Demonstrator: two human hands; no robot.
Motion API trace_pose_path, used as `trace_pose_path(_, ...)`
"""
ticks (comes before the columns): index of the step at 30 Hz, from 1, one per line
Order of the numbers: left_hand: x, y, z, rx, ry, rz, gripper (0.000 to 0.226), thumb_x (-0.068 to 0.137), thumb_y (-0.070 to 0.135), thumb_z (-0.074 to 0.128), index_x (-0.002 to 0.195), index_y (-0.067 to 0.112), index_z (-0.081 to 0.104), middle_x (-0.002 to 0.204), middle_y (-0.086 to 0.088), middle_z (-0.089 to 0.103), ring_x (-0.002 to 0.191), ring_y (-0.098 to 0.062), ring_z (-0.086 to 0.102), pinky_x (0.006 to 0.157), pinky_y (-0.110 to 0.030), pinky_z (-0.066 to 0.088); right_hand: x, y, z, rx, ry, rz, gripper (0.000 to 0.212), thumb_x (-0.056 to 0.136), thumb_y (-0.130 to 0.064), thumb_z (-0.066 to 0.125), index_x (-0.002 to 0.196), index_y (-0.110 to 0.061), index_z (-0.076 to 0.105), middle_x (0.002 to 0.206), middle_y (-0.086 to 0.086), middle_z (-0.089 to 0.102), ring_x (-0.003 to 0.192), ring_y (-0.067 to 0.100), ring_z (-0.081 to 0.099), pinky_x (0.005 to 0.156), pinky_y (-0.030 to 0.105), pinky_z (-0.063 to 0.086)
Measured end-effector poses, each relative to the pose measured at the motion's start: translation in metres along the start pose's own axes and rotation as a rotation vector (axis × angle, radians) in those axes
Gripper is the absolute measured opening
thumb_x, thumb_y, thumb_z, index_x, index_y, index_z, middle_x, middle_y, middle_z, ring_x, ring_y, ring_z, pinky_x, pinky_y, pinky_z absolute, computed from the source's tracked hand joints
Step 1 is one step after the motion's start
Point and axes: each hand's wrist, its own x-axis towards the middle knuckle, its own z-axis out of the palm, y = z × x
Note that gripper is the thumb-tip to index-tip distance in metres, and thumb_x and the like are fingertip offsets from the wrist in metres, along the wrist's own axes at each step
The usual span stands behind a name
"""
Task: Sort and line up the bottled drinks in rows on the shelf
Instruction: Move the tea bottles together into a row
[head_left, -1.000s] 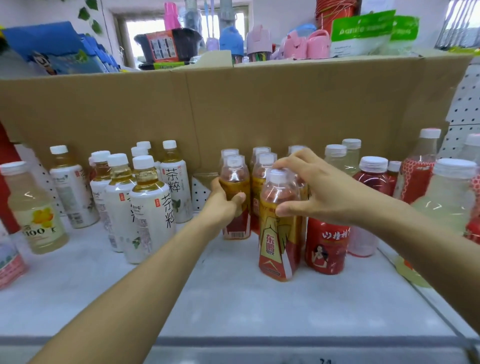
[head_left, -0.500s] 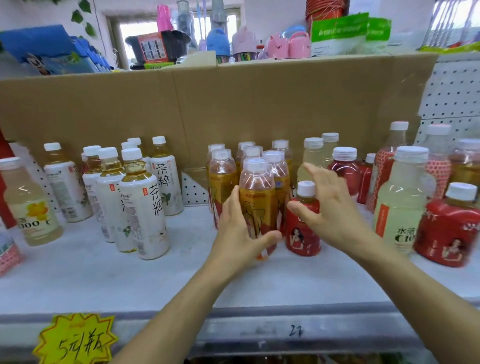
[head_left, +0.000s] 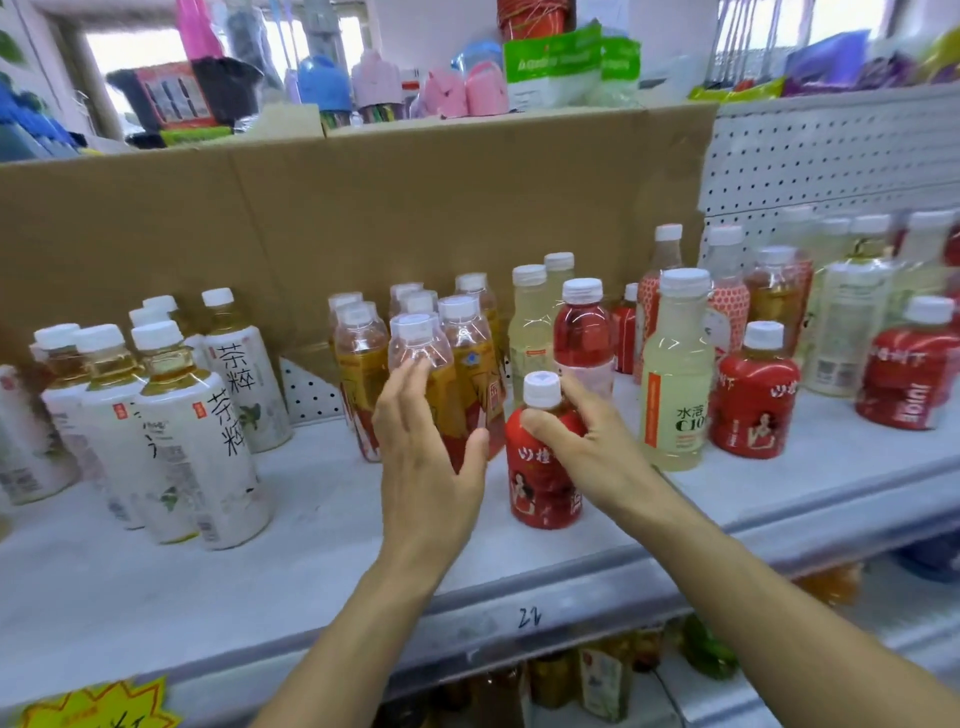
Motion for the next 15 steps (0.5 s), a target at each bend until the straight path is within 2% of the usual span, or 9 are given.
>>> trace_pose_path(2, -0.003, 0.015, 0.004, -0.074, -0.045, 0.07, 0.066, 0.09, 0.02, 0.071, 0.146, 0.018, 0.037, 0.147, 0.003, 0.034, 0.138, -0.005, 0.029, 0.115, -0.022, 0.027, -0.005, 0.003, -0.008, 0.016, 0.085, -0.033, 0.027, 0.091, -0.025, 0.067, 0.116, -0.037, 0.062, 0.11, -0.017, 0.067, 0.103, -0.002, 0.062, 0.09, 0.024, 0.049)
trace_pose_path(5, -0.008, 0.033, 0.011, -0.186, -0.161, 0.075, 0.052, 0.091, 0.017, 0.07, 0.137, 0.02, 0.047, 0.13, 0.012, 0.042, 0.12, 0.007, 0.041, 0.105, -0.011, 0.037, -0.017, 0.004, -0.032, 0.007, 0.184, -0.027, 0.026, 0.089, -0.028, 0.069, 0.115, -0.031, 0.065, 0.105, -0.013, 0.069, 0.099, 0.002, 0.064, 0.091, 0.029, 0.053)
trace_pose_path(9, -0.017, 0.059, 0.026, -0.3, -0.25, 0.028, 0.048, 0.091, 0.018, 0.069, 0.134, 0.024, 0.047, 0.127, 0.014, 0.045, 0.118, 0.0, 0.05, 0.1, -0.02, 0.045, -0.034, 0.001, -0.075, -0.007, 0.28, -0.046, 0.025, 0.087, -0.03, 0.072, 0.112, -0.027, 0.067, 0.106, -0.009, 0.07, 0.102, 0.008, 0.065, 0.091, 0.03, 0.054)
trace_pose_path(15, -0.025, 0.13, 0.074, -0.411, -0.375, 0.083, 0.039, 0.094, 0.018, 0.066, 0.123, 0.037, 0.047, 0.116, 0.02, 0.056, 0.112, 0.007, 0.054, 0.094, -0.013, 0.048, -0.061, 0.005, -0.168, -0.017, 0.386, -0.051, 0.019, 0.088, -0.034, 0.07, 0.106, -0.028, 0.067, 0.103, -0.009, 0.071, 0.099, 0.007, 0.066, 0.087, 0.029, 0.053)
